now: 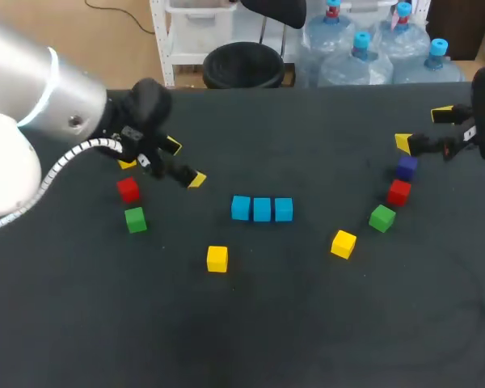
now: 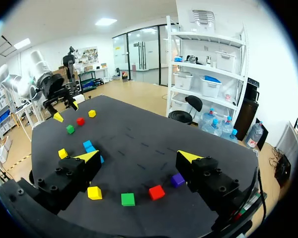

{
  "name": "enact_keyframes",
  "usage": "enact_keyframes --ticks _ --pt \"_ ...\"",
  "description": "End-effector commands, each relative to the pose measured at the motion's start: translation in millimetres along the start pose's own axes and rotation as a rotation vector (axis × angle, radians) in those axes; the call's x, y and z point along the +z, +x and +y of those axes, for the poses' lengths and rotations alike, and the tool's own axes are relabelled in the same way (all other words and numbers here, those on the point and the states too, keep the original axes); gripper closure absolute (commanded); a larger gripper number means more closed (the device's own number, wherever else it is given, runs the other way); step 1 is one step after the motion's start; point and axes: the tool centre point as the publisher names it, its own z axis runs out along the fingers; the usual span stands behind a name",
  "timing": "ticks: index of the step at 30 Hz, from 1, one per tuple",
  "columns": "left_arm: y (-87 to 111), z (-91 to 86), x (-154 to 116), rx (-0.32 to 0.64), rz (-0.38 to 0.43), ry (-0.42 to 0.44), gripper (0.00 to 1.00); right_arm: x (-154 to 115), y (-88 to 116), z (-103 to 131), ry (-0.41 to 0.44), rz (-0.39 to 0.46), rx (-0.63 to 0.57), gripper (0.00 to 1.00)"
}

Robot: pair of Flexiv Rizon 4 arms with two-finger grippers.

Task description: Place the blue cubes, place green cubes on the blue cubes, place the yellow cubes on the green cubes, then place the red cubes on the yellow cubes, and place purple cube on the red cubes.

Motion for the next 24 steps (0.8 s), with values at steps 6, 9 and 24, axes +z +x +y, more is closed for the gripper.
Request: enact_keyframes --ticks 6,9,24 --pt "-3.0 6.8 17 0.151 0.055 -0.005 0.00 -1 0 1 0.005 0.003 0.000 0.00" --pt "-4.2 7.7 20 0.219 0.073 0.022 0.00 -1 0 1 0.005 0.003 0.000 0.00" --pt "-2.5 -0.9 62 0.627 0.376 0.176 0.00 -1 0 1 0.005 0.003 0.000 0.00"
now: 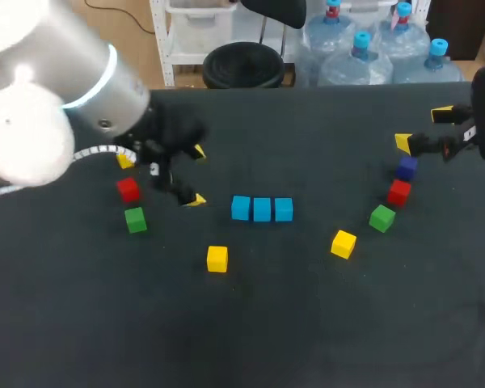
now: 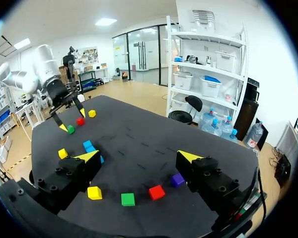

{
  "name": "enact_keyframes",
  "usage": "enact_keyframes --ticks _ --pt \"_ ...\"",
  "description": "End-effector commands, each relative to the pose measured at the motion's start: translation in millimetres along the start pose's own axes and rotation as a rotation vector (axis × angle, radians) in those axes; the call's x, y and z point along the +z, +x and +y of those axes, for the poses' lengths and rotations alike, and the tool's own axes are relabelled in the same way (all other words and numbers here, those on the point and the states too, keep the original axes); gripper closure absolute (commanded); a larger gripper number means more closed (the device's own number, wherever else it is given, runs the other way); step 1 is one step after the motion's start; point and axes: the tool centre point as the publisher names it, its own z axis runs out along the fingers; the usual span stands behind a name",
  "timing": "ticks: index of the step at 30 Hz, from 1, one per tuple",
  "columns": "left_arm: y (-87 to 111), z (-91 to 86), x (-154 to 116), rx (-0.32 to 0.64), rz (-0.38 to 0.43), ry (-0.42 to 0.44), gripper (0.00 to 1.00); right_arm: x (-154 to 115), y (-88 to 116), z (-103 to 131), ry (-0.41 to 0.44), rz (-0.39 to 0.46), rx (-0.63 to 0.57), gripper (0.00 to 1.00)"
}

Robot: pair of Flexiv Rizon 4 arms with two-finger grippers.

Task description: Place the blue cubes, place green cubes on the blue cubes, place the yellow cubes on the green cubes, then place the red cubes on the yellow cubes, and place purple cube on the red cubes.

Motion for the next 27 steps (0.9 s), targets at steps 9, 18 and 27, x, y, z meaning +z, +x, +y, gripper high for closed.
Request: enact_keyframes --ticks 9,18,27 --pt "-47.9 14.2 49 0.165 0.186 0.247 0.00 -1 0 1 0.005 0.003 0.000 0.00" --pt "-22.7 13.6 69 0.132 0.247 0.292 0.00 -1 0 1 0.005 0.003 0.000 0.00" --pt "-14.5 13.8 73 0.089 0.252 0.298 0.12 -1 0 1 0.005 0.003 0.000 0.00"
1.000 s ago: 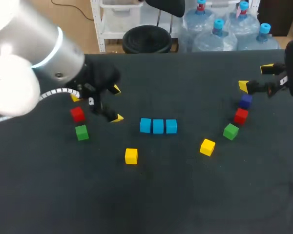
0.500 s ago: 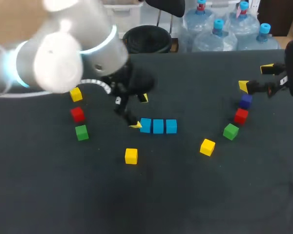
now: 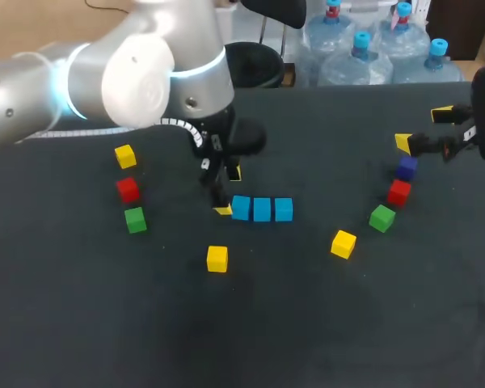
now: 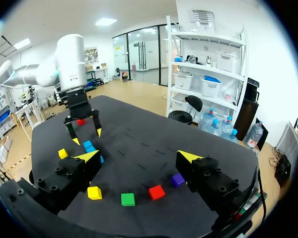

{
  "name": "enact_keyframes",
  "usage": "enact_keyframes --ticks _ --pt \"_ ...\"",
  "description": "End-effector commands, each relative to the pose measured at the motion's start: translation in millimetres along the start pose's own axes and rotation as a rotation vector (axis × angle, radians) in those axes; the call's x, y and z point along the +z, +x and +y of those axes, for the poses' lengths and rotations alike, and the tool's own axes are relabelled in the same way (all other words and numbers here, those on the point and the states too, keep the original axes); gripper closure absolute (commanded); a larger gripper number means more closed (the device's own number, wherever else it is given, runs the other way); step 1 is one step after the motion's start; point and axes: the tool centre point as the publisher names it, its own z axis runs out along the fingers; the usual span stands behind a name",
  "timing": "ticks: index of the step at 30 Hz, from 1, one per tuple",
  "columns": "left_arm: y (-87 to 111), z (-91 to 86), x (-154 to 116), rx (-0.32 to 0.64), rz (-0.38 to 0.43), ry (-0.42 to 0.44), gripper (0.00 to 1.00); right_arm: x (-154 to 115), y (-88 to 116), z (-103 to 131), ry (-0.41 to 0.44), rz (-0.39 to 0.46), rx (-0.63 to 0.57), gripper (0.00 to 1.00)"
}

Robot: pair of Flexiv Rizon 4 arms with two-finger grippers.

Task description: Place the blue cubes, place green cubes on the blue cubes, place the yellow cubes on the green cubes, then place the red cubes on the yellow cubes, and place purple cube on the red cubes.

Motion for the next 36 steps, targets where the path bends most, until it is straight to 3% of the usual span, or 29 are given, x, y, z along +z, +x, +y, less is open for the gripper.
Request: enact_keyframes --ticks 1,2,5,14,22,24,26,27,28,29,30,32,36 --pt "-0.2 3.5 1 -0.003 0.003 0.016 0.22 -1 0 1 0.005 0.003 0.000 0.00" --pt "-0.2 3.6 1 -0.005 0.001 0.017 0.48 -1 0 1 0.005 0.003 0.000 0.00" --pt "-0.3 3.6 1 -0.008 0.002 0.018 0.62 -1 0 1 0.005 0.003 0.000 0.00" --pt "2.5 -4.1 -2 -0.014 0.014 0.031 0.51 -1 0 1 0.005 0.003 0.000 0.00" --pt "5.2 -7.5 -1 0.004 0.027 0.023 0.51 -1 0 1 0.005 0.003 0.000 0.00" --pt "2.7 -7.3 -1 0.006 0.018 0.017 0.36 -1 0 1 0.005 0.003 0.000 0.00" --pt "0.2 -7.8 -2 0.019 0.015 0.017 0.11 -1 0 1 0.005 0.003 0.000 0.00" --pt "-1.0 -7.9 -1 0.025 0.013 0.015 0.15 -1 0 1 0.005 0.003 0.000 0.00" --pt "-1.8 -8.0 -1 0.033 0.015 0.015 0.47 -1 0 1 0.005 0.003 0.000 0.00" --pt "-2.3 -8.2 -1 0.038 0.017 0.018 0.61 -1 0 1 0.005 0.003 0.000 0.00" --pt "-2.6 -8.5 -1 0.040 0.019 0.019 0.64 -1 0 1 0.005 0.003 0.000 0.00" --pt "-3.3 -8.8 0 0.049 0.023 0.023 0.54 -1 0 1 0.005 0.003 0.000 0.00" --pt "-3.6 -8.8 2 0.056 0.023 0.021 0.56 -1 0 1 0.005 0.003 0.000 0.00"
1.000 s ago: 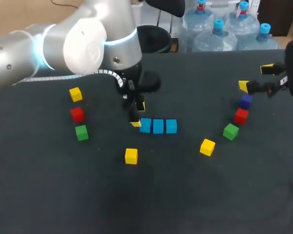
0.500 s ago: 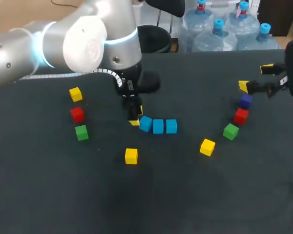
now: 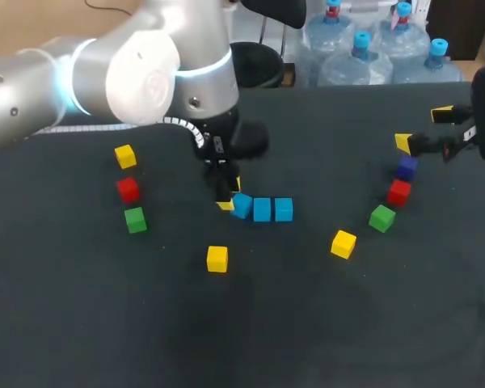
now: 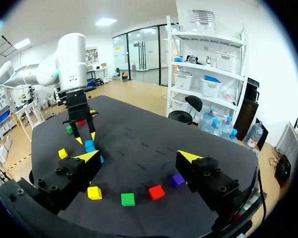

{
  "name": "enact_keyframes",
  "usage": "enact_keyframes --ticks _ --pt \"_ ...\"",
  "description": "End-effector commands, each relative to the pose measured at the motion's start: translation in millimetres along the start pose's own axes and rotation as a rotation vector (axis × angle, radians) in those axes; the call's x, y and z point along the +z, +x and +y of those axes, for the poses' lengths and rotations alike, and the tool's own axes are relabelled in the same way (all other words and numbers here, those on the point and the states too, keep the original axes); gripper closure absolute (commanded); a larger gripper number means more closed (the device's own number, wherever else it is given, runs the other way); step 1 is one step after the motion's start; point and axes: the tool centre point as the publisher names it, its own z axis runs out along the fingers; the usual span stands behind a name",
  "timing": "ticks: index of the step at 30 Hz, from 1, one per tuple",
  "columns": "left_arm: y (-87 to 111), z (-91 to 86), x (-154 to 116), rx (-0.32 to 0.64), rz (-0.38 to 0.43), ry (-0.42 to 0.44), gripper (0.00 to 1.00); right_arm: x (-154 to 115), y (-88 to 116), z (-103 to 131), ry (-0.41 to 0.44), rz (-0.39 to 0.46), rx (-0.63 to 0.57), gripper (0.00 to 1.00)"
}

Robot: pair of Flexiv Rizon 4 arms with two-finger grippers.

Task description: Place the blue cubes, place green cubes on the blue cubes, place the yellow cubes on the green cubes, then place the red cubes on the yellow cubes, and place purple cube on the red cubes.

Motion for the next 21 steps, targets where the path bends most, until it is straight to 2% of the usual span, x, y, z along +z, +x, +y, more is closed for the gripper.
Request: enact_keyframes --ticks 1,9,10,11,12,13,15,17,21 --pt "-0.9 0.3 1.8 0.005 0.001 -0.002 0.56 -0.5 -0.5 1.1 0.005 0.003 0.000 0.00" --pt "-4.0 -0.8 4.9 0.031 0.013 -0.002 0.51 -0.5 -0.5 1.1 0.005 0.003 0.000 0.00" --pt "-4.0 -0.7 5.0 0.037 0.015 -0.004 0.53 -0.5 -0.5 1.1 0.005 0.003 0.000 0.00" --pt "-4.0 -0.7 5.0 0.039 0.016 -0.005 0.61 -0.5 -0.5 1.1 0.005 0.003 0.000 0.00" --pt "-4.0 -0.9 4.9 0.039 0.015 -0.006 0.92 -0.5 -0.5 1.1 0.005 0.003 0.000 0.00" --pt "-3.9 -1.4 4.4 0.040 0.016 -0.006 1.00 -0.5 -0.5 1.1 0.005 0.003 0.000 0.00" --pt "-3.7 -1.6 3.5 0.037 0.016 -0.005 1.00 -0.5 -0.5 1.1 0.005 0.003 0.000 0.00" --pt "-1.9 -1.2 3.1 0.030 0.020 -0.007 0.95 -0.5 -0.5 1.1 0.005 0.003 0.000 0.00" --pt "2.4 -2.2 4.4 0.014 0.029 0.000 0.99 -0.5 -0.5 1.1 0.005 0.003 0.000 0.00"
